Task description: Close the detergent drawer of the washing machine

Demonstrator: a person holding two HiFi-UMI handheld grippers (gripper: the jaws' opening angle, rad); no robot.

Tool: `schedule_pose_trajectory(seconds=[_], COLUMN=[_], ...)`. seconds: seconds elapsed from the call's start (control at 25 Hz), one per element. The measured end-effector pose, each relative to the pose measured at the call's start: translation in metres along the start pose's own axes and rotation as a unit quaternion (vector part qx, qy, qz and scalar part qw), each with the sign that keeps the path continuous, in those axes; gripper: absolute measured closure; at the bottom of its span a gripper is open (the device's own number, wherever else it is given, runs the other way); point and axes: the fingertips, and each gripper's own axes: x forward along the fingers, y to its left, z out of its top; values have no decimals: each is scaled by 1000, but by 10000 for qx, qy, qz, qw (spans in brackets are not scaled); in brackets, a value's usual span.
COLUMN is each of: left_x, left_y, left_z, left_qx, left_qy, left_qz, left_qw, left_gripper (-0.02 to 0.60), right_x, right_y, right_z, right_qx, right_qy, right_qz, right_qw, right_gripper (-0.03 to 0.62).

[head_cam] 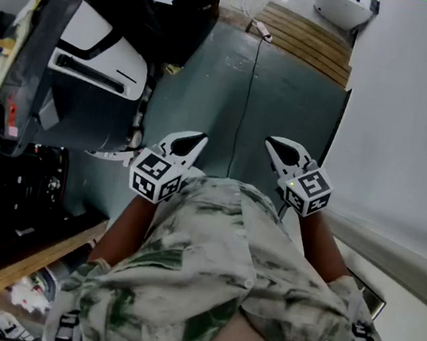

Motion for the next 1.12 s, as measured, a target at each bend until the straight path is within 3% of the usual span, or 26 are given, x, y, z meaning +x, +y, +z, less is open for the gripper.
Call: schedule_pose_trajectory(seconds=[0.52,0.72,0.84,1.12], left_x=[16,30,45,77], left_y=[4,44,75,148], left_z=[9,9,14,62], left_qx=[-132,-233,-272,-261], left_qy=[28,105,144,-9], left_qz=[89,108,88,58], left_qw=[9999,9996,9995,9996], left_gripper=[558,557,557,557], right_x=[6,43,68,139], right_y=[-22,-42,-57,-97], right_z=[0,10,18,62], right_qx=[101,26,17,-142], right_qy=[71,70,124,368], right_qz=[70,56,-3,35], right_qw=[9999,10000,9999,9992], right_gripper=[572,565,526,511])
